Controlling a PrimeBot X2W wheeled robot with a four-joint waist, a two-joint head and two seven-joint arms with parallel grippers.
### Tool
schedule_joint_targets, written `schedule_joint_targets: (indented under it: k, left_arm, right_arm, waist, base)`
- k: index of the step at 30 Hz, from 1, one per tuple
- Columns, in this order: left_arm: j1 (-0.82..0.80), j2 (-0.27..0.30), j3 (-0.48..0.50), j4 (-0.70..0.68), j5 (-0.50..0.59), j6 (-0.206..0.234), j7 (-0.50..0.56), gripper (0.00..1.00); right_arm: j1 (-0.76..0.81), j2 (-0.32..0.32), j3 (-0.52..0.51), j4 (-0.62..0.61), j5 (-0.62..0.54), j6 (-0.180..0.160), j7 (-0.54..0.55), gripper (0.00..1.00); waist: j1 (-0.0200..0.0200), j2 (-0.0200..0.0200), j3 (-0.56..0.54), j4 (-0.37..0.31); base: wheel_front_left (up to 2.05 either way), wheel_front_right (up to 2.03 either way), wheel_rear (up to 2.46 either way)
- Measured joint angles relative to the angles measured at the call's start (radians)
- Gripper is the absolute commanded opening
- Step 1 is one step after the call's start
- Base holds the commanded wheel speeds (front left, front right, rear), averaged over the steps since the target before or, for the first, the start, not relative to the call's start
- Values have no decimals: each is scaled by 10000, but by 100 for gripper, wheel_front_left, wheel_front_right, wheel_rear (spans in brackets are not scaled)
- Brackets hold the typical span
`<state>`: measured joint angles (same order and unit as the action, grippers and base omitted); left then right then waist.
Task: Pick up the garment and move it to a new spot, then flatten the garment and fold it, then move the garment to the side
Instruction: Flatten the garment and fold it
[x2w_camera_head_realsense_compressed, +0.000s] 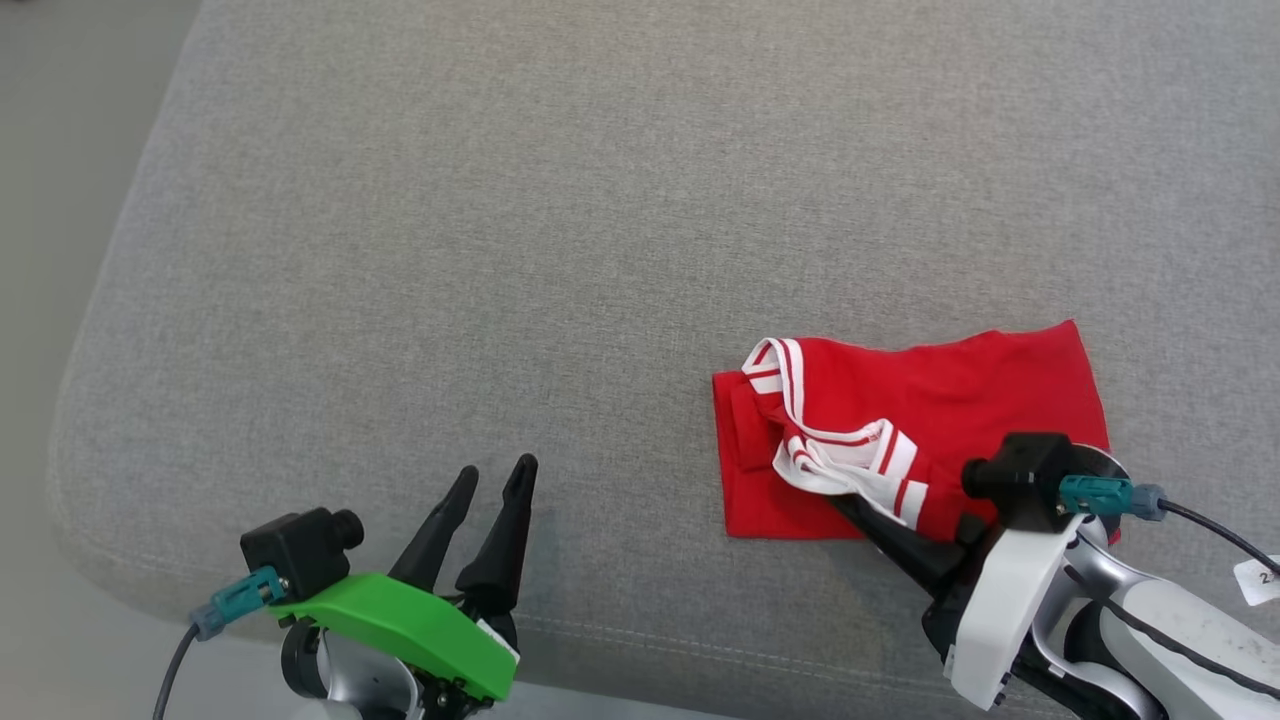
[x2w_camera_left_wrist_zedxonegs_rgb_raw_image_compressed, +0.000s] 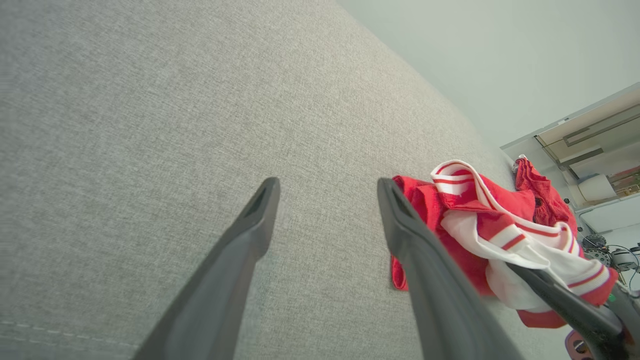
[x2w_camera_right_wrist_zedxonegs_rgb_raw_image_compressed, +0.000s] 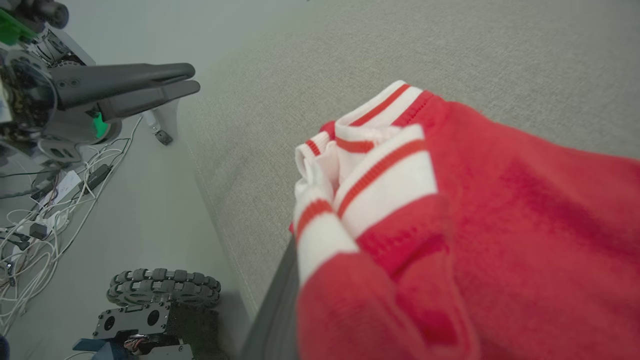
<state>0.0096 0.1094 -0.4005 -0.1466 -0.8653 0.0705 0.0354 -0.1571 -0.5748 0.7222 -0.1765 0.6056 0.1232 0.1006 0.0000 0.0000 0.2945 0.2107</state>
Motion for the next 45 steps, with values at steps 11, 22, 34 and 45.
schedule_joint_targets:
  k: [11, 22, 34, 45]
  left_arm:
    - [-8, -81, 61, 355, -46, -88, -203, 100]
    - [-9, -153, 138, 619, -102, -100, -380, 100]
    - [5, -48, 282, 391, -100, -102, -554, 100]
    - [106, 84, -631, -182, 284, -180, -291, 100]
  right_arm:
    - [-655, 255, 502, 376, -447, 0, 566, 72]
    - [-850, 416, 953, 719, -556, 0, 1070, 100]
    - [-727, 945, -174, -309, -94, -679, 134, 100]
    - [623, 895, -1870, -286, 1160, -1705, -863, 100]
  waist:
    - [0, 0, -34, 547]
    - [0, 0, -195, 426]
    - [0, 0, -558, -240]
    - [0, 0, -633, -1297]
  base:
    - [0, 0, 0]
    - [0, 0, 0]
    - [0, 0, 0]
    - [0, 0, 0]
